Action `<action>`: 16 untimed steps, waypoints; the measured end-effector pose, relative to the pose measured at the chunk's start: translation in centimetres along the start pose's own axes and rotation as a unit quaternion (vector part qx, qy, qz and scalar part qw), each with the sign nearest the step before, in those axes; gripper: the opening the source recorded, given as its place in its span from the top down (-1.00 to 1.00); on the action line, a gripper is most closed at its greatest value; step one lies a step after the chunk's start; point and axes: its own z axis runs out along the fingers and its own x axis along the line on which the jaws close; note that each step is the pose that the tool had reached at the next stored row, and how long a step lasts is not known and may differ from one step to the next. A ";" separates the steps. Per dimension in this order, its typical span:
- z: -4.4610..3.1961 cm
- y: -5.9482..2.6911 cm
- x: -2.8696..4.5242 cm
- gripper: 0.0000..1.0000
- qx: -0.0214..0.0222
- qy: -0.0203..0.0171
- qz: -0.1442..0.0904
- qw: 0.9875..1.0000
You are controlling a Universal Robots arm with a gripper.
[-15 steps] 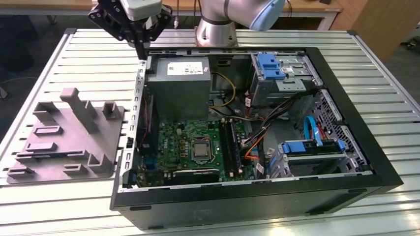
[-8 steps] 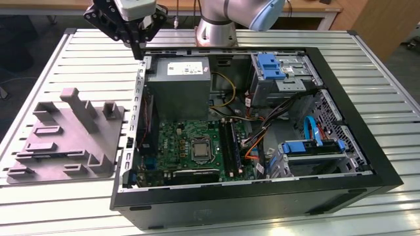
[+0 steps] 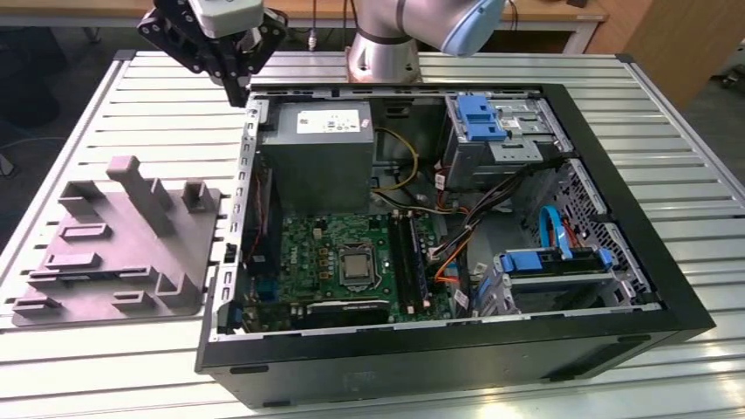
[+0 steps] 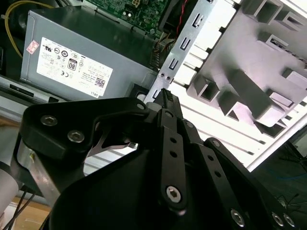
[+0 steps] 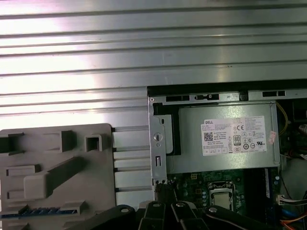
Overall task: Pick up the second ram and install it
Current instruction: 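Reach for the second ram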
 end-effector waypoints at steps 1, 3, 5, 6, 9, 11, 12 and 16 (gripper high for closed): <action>0.01 -0.01 0.11 0.80 0.000 0.000 0.000 1.000; 0.01 -0.03 0.37 0.80 0.000 0.000 0.000 1.000; 0.02 -0.05 0.68 0.80 0.000 0.000 0.000 1.000; 0.03 -0.07 0.86 0.80 0.000 0.000 0.000 1.000; 0.03 -0.10 1.32 0.80 0.000 0.000 0.000 1.000; 0.04 -0.12 1.62 0.80 0.000 0.000 0.000 1.000; 0.04 -0.14 1.77 0.80 0.000 0.000 0.000 1.000; 0.04 -0.18 2.35 0.80 0.000 0.000 0.000 1.000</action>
